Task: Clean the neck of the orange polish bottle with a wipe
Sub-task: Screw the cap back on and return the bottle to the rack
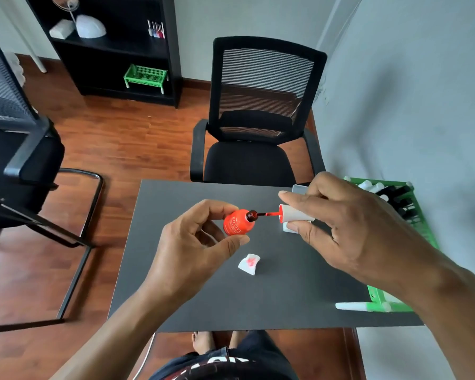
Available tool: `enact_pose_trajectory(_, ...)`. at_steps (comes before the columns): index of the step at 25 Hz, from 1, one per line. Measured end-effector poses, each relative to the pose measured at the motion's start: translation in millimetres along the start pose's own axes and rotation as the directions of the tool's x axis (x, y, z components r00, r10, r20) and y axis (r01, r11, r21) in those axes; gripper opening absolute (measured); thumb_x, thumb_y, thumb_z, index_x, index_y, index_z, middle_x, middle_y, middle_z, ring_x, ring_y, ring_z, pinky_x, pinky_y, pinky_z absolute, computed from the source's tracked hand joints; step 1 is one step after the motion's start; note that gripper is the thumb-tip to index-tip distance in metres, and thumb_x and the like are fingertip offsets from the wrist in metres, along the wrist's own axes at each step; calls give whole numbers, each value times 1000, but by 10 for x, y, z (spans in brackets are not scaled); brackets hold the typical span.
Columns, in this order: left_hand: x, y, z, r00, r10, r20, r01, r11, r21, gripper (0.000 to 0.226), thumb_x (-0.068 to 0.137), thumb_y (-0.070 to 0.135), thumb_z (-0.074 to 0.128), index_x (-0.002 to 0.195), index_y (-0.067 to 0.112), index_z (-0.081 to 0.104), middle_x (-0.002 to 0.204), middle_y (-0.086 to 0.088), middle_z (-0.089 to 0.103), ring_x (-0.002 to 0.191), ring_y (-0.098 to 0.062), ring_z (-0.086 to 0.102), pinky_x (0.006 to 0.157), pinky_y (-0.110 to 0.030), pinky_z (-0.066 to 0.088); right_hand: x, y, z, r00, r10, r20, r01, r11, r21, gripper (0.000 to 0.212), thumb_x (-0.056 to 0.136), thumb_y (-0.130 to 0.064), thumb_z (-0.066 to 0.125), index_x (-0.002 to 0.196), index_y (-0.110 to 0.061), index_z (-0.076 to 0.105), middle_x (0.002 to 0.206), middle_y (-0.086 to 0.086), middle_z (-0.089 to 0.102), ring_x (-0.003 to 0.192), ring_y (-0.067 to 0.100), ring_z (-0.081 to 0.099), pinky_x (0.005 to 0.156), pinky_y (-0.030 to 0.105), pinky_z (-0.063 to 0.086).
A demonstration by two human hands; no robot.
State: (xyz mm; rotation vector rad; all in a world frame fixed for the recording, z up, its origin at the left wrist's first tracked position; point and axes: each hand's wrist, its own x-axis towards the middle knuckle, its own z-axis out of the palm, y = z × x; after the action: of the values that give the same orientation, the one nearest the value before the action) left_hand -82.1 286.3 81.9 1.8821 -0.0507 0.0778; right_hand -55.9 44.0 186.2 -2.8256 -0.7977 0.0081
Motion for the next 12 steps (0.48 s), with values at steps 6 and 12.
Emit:
enact_pose_trajectory(6,18,66,-4,999,31,19,-32,998,53,38,75,38,90,109,39,71,94,14,75,77,-18,71,64,-16,58,39,-35,-123,997,-12,71,21,991,-132,44,84,-27,83,127,-17,74,84,1,53,70,16,46,55,17,26)
enact_pose_trajectory(12,41,181,24,996,84,41,-88,991,103,39,74,35,91,107,42,70,99,20,71,79,-16,70,64,-11,55,98,-107,-207,993,-57,105,75,982,-172,33,86,-30,79,116,-17,76,82,0,52,67,21,52,49,28,37)
